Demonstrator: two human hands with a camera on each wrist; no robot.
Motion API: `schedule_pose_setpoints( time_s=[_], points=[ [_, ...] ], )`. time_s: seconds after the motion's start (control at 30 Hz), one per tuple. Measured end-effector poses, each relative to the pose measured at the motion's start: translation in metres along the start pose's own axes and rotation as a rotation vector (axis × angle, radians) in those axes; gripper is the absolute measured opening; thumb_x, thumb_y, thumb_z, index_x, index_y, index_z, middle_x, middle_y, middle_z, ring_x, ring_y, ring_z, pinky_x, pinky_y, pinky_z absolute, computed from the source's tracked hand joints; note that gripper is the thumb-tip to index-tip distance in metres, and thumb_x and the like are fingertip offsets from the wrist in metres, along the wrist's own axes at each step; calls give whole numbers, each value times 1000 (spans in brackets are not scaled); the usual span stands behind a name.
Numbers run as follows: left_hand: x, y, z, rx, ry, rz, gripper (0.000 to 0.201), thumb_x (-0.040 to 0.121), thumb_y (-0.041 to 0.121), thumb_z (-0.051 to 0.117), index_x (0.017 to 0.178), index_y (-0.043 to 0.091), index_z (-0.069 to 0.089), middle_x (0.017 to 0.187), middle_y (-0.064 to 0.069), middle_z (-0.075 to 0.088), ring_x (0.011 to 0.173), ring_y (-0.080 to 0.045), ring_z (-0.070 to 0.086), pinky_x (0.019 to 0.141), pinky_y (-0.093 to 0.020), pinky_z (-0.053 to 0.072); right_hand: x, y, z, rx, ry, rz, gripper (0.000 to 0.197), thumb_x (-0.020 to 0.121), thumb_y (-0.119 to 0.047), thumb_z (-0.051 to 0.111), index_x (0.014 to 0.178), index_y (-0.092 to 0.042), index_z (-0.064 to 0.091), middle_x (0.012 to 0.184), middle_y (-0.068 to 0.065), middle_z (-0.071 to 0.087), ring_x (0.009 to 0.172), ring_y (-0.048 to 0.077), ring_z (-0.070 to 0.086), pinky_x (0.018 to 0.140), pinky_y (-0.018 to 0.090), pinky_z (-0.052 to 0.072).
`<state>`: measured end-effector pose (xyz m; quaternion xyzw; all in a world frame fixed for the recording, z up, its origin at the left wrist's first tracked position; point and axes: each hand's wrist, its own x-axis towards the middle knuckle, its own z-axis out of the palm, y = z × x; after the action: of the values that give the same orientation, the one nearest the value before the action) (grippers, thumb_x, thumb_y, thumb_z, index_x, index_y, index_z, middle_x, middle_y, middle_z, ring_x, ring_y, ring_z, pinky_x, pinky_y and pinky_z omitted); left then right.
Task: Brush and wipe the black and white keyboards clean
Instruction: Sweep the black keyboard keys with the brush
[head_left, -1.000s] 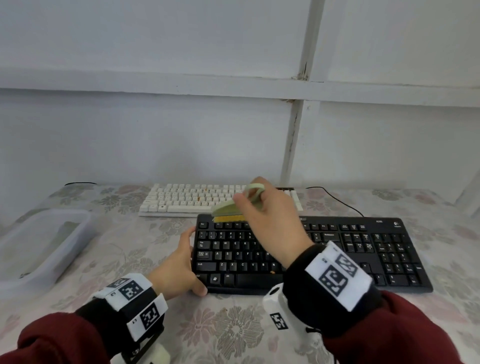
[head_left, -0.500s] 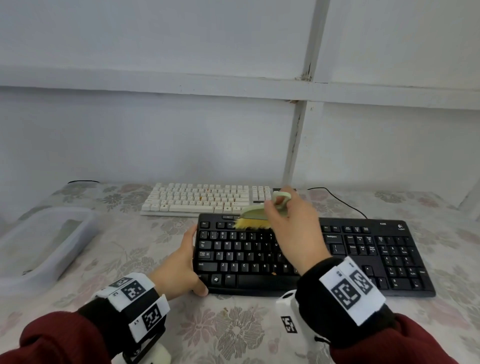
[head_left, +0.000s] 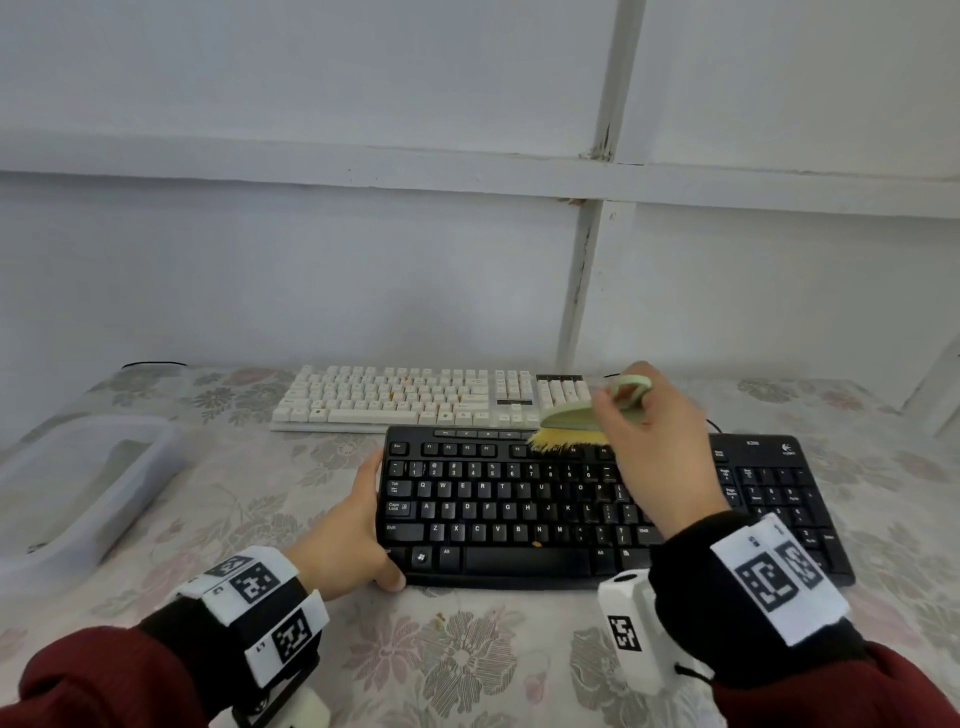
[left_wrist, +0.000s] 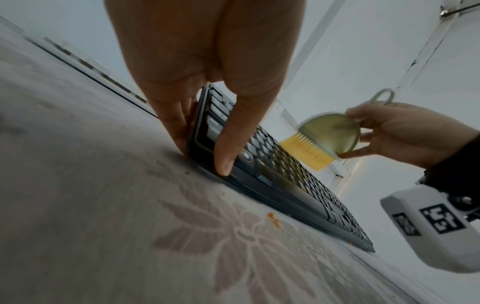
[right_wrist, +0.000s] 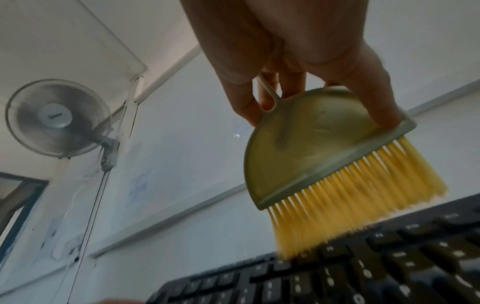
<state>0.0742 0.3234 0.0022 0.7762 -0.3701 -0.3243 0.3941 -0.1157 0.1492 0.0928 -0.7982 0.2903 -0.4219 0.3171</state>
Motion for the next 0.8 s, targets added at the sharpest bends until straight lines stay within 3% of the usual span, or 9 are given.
schedule_pose_setpoints(
  time_s=[0.1,0.2,0.3,0.37,0.43,0.53,0.67,0.8],
  points=[
    [-1,2,1,0,0,2,129,58,-12,73,143,45,-6,111,4,59,97,-19,64,86,-39,54,2,-1,-1,89,-8,7,19,90,-15,58,72,-14,51,65,-5,52,59,-1,44,58,11,35],
    [-2,4,2,-1,-1,10,128,59,-14,71,143,44,-5,109,4,59,96,-18,63,84,-37,55,-4,3,2,126,-88,47,15,91,-17,57,80,-8,54,73,3,56,69,11,49,67,22,41],
    [-2,3,2,3,1,6,128,58,-13,72,143,45,-4,109,4,60,97,-18,64,86,-39,54,-5,15,-13,95,-71,93,15,92,-17,56,77,-14,53,70,-3,55,62,0,48,58,8,39],
    [-1,3,1,4,1,3,127,58,-12,72,143,45,-4,110,4,61,97,-18,64,87,-40,54,-2,23,-26,57,-35,95,24,92,-14,56,70,-21,50,64,-6,52,52,-5,47,51,5,37],
    [-1,3,2,6,1,1,127,58,-12,71,143,44,-3,109,3,61,96,-18,65,87,-40,54,2,27,-36,34,15,79,22,91,-13,57,70,-16,50,61,-3,51,49,-2,44,48,8,35],
    [-2,3,3,-2,4,-5,127,54,-8,71,142,45,-4,107,-1,62,93,-22,66,85,-44,55,6,30,-38,74,23,66,16,89,-14,60,78,-4,54,65,3,52,57,4,41,52,12,33],
    [-2,4,3,-5,4,-11,127,54,-8,70,142,46,-4,107,-2,62,93,-23,65,84,-44,55,4,42,-40,87,-28,96,17,89,-14,60,79,-3,53,65,0,50,59,6,41,53,12,34],
    [-3,5,3,17,1,-13,126,56,-9,69,142,45,-5,105,-2,62,89,-23,66,81,-41,55,8,53,-65,-42,56,107,16,90,-14,57,78,-5,52,65,10,51,60,19,41,45,14,30]
  ],
)
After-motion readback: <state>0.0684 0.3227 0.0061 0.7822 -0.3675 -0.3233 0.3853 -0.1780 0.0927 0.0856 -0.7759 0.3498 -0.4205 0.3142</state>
